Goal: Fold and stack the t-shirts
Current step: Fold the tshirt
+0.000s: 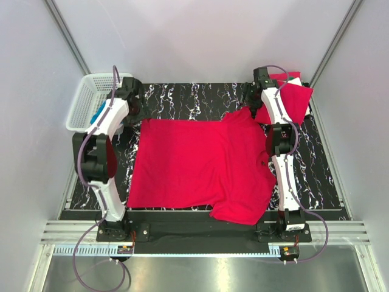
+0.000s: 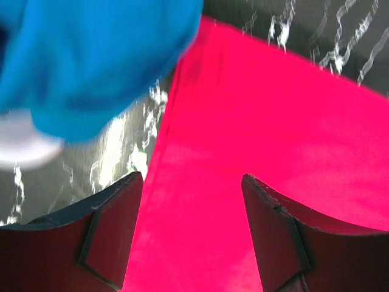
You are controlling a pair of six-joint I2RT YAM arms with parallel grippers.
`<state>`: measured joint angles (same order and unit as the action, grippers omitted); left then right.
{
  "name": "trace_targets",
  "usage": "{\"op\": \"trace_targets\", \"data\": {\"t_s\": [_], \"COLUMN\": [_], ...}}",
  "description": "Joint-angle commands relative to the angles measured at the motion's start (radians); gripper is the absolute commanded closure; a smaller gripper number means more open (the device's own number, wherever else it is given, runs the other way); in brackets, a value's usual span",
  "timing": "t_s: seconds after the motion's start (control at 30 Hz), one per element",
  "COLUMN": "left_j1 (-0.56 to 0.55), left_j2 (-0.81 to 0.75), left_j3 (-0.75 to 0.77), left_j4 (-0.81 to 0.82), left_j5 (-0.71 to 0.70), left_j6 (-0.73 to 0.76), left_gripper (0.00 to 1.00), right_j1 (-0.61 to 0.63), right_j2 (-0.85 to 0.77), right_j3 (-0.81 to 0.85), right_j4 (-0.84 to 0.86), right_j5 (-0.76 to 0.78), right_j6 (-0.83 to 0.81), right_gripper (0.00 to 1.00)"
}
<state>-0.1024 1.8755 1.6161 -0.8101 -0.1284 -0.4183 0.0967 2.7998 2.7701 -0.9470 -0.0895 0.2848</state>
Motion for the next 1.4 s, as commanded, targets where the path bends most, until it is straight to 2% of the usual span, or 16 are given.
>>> {"op": "trace_targets", "data": {"t_s": [0.0,0.13,0.43,0.77,1.37], "left_j1": [0.006,0.004,0.012,0.027,0.063], "left_j2": [0.126,0.238,0.369,0.522,0.613], "left_j3": [0.201,0.292,0.401,0.608,0.671], "left_j4": [-0.03,-0.066,-0.081,-0.139,-0.216], "left_j5": [-0.016,0.012,-0.017,-0.057,-0.02], "left_j6": [0.018,0.019,-0.019,-0.043,-0.1], "left_gripper": [0.29,0.3,0.31,0.32,0.34], "right_j1": [0.018,0.018,0.018,0.02,0.018], "right_j2": [0.017,0.017,-0.006,-0.029,-0.054], "right_j3": [-0.023,-0.021,-0.015,-0.035,-0.04], "right_j4": [-0.016,-0.018,-0.015,-0.015,-0.013], "right_j5": [0.011,0.013,-0.001,-0.016,-0.026], "right_j6": [-0.01,-0.013,-0.012,-0.007,-0.007], "right_gripper": [0.36,0.34,0.33,0.32,0.31]}}
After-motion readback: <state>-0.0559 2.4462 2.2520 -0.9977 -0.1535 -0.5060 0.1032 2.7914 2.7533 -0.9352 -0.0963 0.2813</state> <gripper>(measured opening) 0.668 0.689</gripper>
